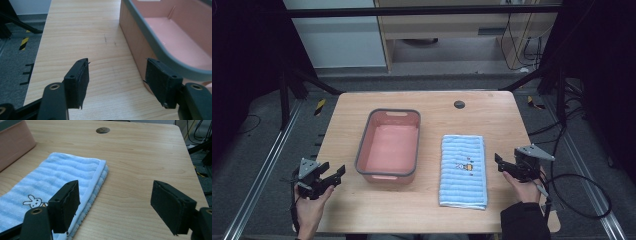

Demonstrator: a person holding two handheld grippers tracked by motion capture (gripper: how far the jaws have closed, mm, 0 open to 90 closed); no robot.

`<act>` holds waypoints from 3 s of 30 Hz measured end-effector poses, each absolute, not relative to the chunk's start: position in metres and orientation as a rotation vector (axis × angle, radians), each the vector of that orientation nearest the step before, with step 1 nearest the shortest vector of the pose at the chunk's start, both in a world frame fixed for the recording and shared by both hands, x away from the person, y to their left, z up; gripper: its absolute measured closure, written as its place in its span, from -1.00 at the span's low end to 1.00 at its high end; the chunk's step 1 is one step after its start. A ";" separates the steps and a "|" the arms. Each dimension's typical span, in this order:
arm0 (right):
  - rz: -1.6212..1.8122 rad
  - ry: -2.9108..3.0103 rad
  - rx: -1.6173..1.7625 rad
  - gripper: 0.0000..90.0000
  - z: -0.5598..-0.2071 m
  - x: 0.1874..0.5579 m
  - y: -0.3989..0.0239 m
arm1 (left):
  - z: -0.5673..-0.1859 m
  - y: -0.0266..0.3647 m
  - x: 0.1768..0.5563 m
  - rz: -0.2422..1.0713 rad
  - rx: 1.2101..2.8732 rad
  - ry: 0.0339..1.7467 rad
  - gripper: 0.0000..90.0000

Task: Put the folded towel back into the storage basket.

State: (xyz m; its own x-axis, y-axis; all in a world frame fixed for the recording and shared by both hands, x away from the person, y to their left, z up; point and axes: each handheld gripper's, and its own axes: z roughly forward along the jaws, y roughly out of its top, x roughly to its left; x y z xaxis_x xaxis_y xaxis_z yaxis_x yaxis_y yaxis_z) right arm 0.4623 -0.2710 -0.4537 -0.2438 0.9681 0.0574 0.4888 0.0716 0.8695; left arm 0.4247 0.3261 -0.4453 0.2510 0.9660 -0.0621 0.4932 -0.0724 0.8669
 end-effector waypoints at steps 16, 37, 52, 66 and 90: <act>1.139 1.828 1.391 -0.47 -0.444 0.461 -0.263 | -0.426 0.305 0.416 0.680 1.698 1.271 -0.41; 1.176 1.859 1.313 -0.43 -0.428 0.461 -0.254 | -0.408 0.265 0.406 0.636 1.730 1.154 -0.43; 1.221 1.847 1.307 -0.40 -0.410 0.469 -0.248 | -0.391 0.228 0.410 0.625 1.731 1.062 -0.40; 1.278 1.828 1.298 -0.41 -0.389 0.476 -0.243 | -0.388 0.193 0.414 0.608 1.757 0.995 -0.38; 1.219 1.874 1.305 -0.35 -0.398 0.505 -0.240 | -0.400 0.143 0.424 0.557 1.800 0.940 -0.34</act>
